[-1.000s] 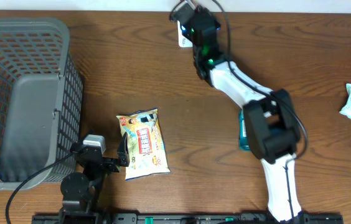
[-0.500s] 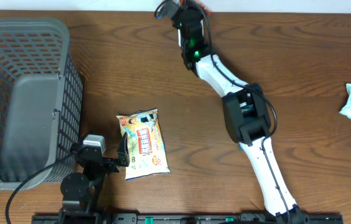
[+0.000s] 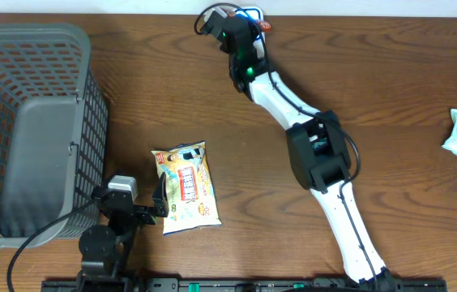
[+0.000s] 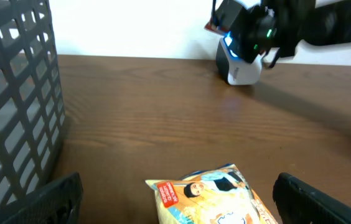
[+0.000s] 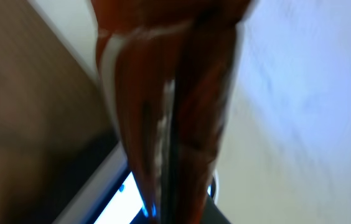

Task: Scan the item barcode
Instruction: 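Hold the red bar in front of the white scanner, then carry the red bar to the table's right edge and release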

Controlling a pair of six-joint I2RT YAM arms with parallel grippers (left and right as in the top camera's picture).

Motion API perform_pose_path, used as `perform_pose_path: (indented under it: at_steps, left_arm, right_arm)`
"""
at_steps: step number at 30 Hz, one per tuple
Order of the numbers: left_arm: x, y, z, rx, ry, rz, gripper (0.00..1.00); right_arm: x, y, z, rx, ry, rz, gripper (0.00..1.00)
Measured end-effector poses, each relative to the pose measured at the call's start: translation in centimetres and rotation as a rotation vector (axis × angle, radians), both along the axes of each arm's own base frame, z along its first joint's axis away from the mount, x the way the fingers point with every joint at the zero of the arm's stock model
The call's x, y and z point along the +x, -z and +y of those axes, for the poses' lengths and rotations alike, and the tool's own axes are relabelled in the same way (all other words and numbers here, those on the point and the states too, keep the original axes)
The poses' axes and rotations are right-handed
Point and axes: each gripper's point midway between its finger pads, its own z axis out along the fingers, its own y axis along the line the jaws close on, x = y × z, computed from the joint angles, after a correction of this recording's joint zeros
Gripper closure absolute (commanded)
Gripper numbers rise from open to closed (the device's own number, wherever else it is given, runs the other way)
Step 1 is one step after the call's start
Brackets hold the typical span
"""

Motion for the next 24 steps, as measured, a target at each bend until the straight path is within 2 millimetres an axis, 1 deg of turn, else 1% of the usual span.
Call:
perform_pose_path:
  at_steps: [2,3,6,7,10,11,13,14,15,17,18,19,20,21,22,24]
  left_arm:
    - [0.0,0.0,0.0,0.000,0.000,0.000,0.02]
    - [0.0,0.0,0.0,0.000,0.000,0.000,0.02]
    - [0.0,0.0,0.0,0.000,0.000,0.000,0.02]
    - [0.0,0.0,0.0,0.000,0.000,0.000,0.02]
    - [0.0,0.0,0.0,0.000,0.000,0.001,0.02]
    - [0.0,0.0,0.0,0.000,0.000,0.000,0.02]
    - [0.0,0.0,0.0,0.000,0.000,0.000,0.02]
    - [0.0,0.0,0.0,0.000,0.000,0.000,0.02]
    - [0.0,0.0,0.0,0.000,0.000,0.000,0.02]
    - [0.0,0.0,0.0,0.000,0.000,0.001,0.02]
    - [0.0,0.0,0.0,0.000,0.000,0.000,0.02]
    - [0.0,0.0,0.0,0.000,0.000,0.000,0.02]
    - [0.0,0.0,0.0,0.000,0.000,0.000,0.02]
    - [0.0,0.0,0.0,0.000,0.000,0.000,0.02]
    - [0.0,0.0,0.0,0.000,0.000,0.000,0.02]
    - [0.0,0.0,0.0,0.000,0.000,0.000,0.02]
  right_arm:
    - [-1.1,-2.1,-0.9,0.017,0.024,0.056,0.99]
    - [-1.7,-3.8,-1.6,0.032,0.035,0.076,0.99]
    - [-3.7,-10.7,-4.6,0.089,0.089,0.090,0.99]
    - [-4.6,-13.4,-6.1,0.116,0.113,0.084,0.99]
    - [-6.7,-20.4,-10.9,0.203,0.194,0.037,0.99]
    - [-7.5,-22.1,-13.0,0.234,0.232,0.030,0.99]
    - [-8.6,-23.9,-17.3,0.276,0.318,0.031,0.99]
    - [-9.0,-24.3,-19.9,0.297,0.372,0.033,0.99]
    - [-9.2,-24.3,-22.2,0.315,0.422,0.038,0.99]
    - [-9.4,-23.0,-27.5,0.354,0.542,0.058,0.99]
    - [-9.5,-21.7,-30.3,0.376,0.609,0.077,0.99]
    - [-9.7,-20.2,-32.7,0.394,0.667,0.099,0.99]
    - [-9.9,-18.3,-35.3,0.415,0.731,0.125,0.99]
    - [-10.2,-16.8,-37.2,0.429,0.777,0.144,0.99]
    - [-10.7,-14.5,-39.6,0.446,0.837,0.177,0.99]
    - [-12.0,-10.0,-43.4,0.472,0.931,0.248,0.99]
